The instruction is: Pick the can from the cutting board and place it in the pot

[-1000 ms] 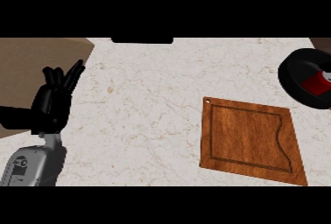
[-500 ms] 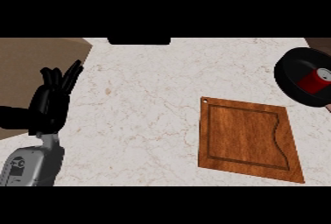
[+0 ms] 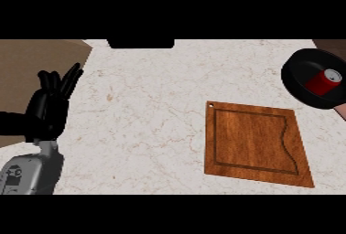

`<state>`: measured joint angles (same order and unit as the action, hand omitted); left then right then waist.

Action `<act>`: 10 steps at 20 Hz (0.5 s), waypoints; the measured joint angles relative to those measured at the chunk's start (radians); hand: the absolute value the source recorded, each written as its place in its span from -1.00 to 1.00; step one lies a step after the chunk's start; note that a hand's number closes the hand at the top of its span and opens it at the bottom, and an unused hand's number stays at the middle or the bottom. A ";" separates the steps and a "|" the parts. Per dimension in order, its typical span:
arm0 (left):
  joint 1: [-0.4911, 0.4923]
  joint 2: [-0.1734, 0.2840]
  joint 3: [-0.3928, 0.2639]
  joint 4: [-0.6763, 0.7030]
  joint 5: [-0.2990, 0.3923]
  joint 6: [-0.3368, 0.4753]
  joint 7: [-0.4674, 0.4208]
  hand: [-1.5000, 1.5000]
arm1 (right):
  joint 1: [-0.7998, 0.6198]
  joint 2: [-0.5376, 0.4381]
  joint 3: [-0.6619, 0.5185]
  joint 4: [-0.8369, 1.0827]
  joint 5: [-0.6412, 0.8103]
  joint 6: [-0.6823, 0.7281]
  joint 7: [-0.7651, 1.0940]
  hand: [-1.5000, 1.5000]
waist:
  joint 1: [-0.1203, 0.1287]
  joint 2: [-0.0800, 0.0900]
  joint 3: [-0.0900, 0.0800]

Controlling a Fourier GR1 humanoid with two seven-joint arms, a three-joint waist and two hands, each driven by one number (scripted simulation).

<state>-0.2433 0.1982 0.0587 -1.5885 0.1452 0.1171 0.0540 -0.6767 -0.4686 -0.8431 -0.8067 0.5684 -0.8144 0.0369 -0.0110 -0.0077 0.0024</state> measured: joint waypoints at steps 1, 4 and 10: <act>0.001 0.005 0.003 -0.008 0.004 -0.003 0.008 0.00 | 0.037 0.012 -0.002 -0.048 -0.022 0.015 -0.005 -1.00 | -0.002 -0.001 0.000; 0.026 0.005 0.011 -0.020 0.004 -0.007 0.000 0.00 | 0.139 0.027 -0.006 -0.180 -0.068 0.052 0.010 -1.00 | -0.004 -0.001 -0.001; 0.005 -0.006 0.010 -0.009 -0.008 -0.001 -0.001 0.00 | 0.341 0.055 -0.021 -0.408 -0.166 0.124 0.034 -1.00 | -0.002 0.000 -0.001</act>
<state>-0.2388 0.1920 0.0691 -1.5976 0.1367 0.1157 0.0534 -0.3353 -0.4133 -0.8640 -1.2150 0.4027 -0.6900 0.0713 -0.0131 -0.0075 0.0014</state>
